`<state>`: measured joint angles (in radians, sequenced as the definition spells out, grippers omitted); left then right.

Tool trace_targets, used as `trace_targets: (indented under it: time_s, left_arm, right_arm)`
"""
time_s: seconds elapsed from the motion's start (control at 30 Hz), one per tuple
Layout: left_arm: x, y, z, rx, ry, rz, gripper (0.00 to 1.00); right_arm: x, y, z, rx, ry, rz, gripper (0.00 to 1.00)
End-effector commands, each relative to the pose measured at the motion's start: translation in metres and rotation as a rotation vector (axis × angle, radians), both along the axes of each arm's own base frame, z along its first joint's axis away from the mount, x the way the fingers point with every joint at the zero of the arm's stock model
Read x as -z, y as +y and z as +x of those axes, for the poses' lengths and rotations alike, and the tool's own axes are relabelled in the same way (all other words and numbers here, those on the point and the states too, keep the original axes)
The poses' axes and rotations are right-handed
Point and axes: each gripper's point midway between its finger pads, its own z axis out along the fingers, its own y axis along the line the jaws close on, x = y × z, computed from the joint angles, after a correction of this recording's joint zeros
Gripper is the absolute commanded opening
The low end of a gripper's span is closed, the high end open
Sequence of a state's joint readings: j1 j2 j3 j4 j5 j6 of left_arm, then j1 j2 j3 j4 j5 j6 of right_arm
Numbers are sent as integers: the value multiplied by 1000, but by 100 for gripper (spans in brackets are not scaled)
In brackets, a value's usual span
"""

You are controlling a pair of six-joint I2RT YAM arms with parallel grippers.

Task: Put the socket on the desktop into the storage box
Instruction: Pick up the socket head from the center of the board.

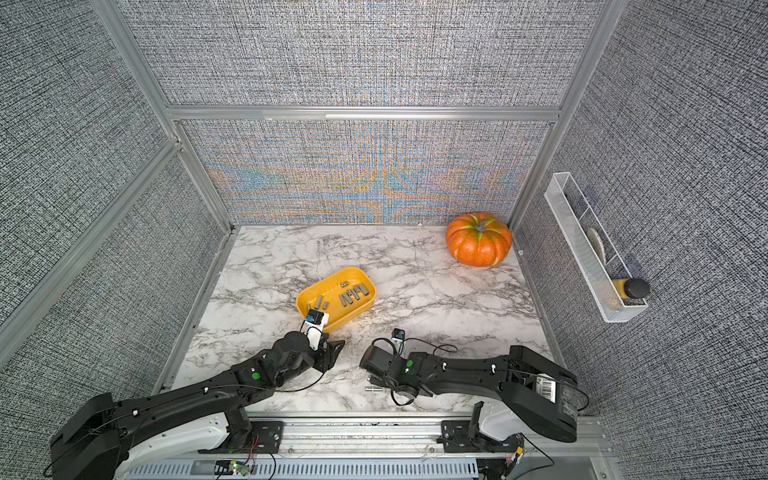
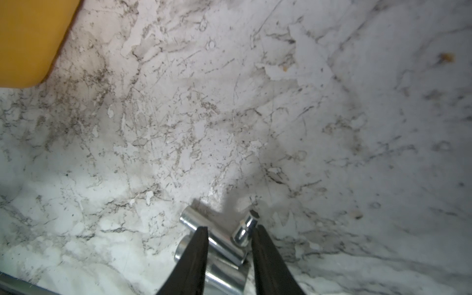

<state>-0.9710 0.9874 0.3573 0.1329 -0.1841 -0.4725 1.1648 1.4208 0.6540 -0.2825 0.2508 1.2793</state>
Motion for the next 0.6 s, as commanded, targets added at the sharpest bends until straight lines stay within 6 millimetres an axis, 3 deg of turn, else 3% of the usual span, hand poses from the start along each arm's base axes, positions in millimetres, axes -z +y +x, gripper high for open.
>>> trace_targets:
  time_s: [0.0,0.57]
  left_arm:
    - [-4,0,3,-11,-8,-6,61]
    - [-3,0,3,-16,-8,-2,61]
  right_arm:
    - [0,0,2,0,-13,-21,35]
    - [8,-2,8,-10,-21,-110,29]
